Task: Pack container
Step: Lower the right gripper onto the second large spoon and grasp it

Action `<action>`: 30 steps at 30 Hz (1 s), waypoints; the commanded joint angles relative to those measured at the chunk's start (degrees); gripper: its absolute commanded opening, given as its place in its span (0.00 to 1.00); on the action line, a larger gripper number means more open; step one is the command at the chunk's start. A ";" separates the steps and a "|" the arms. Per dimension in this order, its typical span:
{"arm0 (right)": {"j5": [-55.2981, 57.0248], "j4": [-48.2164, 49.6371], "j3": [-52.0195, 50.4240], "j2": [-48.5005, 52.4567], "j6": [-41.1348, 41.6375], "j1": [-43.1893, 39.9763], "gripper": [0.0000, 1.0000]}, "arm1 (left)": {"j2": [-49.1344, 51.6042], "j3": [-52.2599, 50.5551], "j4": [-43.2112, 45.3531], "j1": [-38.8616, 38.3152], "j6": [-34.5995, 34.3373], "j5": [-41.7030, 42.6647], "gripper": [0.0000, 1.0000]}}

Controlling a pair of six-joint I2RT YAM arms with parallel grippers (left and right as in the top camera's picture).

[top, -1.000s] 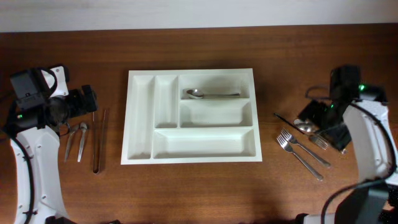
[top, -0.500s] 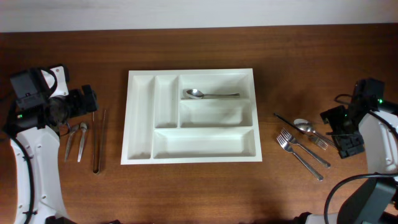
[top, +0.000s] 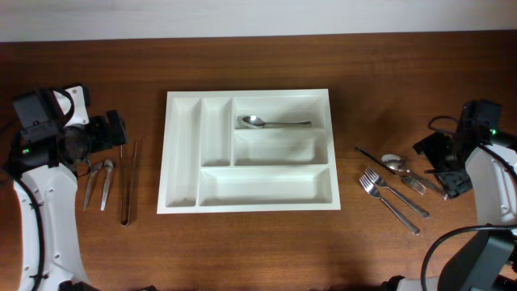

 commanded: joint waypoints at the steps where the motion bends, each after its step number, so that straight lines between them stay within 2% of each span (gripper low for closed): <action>1: 3.26 5.49 -0.42 0.26 -21.49 0.00 0.93 | 0.17 0.98 0.09 0.35 0.94 0.85 0.99; 4: -1.40 11.80 -0.39 0.94 -41.20 0.00 0.92 | 0.17 0.98 0.09 0.35 0.94 0.85 0.99; 7: -9.99 12.46 -0.39 1.57 -60.35 0.11 0.83 | 0.17 0.98 0.09 0.35 0.94 0.85 0.99; 13: -11.54 8.33 -0.44 2.47 -76.39 0.28 0.79 | 0.17 0.98 0.09 0.35 0.94 0.85 0.99; 19: -10.71 3.48 -0.44 2.62 -82.95 0.26 0.75 | 0.17 0.98 0.09 0.35 0.94 0.85 0.99; 22: -10.73 3.21 -0.50 2.91 -83.34 0.26 0.74 | 0.17 0.98 0.09 0.35 0.94 0.85 0.99; 24: -10.75 3.13 -0.55 3.56 -84.39 0.26 0.69 | 0.17 0.98 0.09 0.35 0.94 0.85 0.99; 30: -10.69 4.31 -0.55 10.23 -84.37 0.26 0.67 | 0.17 0.98 0.09 0.35 0.94 0.85 0.99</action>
